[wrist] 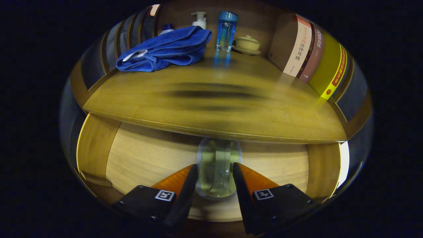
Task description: Pull open the drawer, take out the items inside it, and place them on the countertop above the cabinet.
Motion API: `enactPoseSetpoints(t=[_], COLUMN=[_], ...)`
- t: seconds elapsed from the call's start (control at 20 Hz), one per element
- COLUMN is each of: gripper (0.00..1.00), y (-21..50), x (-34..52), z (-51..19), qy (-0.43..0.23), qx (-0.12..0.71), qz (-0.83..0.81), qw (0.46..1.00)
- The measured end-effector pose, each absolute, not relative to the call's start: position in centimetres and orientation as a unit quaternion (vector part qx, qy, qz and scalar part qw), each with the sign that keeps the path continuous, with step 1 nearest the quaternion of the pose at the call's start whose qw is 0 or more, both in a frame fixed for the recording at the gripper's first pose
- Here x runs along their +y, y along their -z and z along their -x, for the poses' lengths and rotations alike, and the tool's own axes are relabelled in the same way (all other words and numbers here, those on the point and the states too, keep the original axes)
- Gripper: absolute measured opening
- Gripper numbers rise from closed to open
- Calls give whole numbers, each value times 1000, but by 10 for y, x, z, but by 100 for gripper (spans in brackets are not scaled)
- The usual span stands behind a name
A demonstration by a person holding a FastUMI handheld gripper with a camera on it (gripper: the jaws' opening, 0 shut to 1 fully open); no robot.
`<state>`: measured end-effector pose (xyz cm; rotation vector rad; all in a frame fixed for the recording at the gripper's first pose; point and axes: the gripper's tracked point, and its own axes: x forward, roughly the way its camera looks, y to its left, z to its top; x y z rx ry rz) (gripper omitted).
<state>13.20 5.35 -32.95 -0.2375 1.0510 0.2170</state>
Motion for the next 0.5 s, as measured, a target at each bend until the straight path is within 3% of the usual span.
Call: enactPoseSetpoints(t=[0.2,0.5], gripper=[28,19], y=[321,313], x=[53,54], z=[-141,-129], qy=[-99,-101], qx=[469,462], qz=[121,108], qw=[869,874])
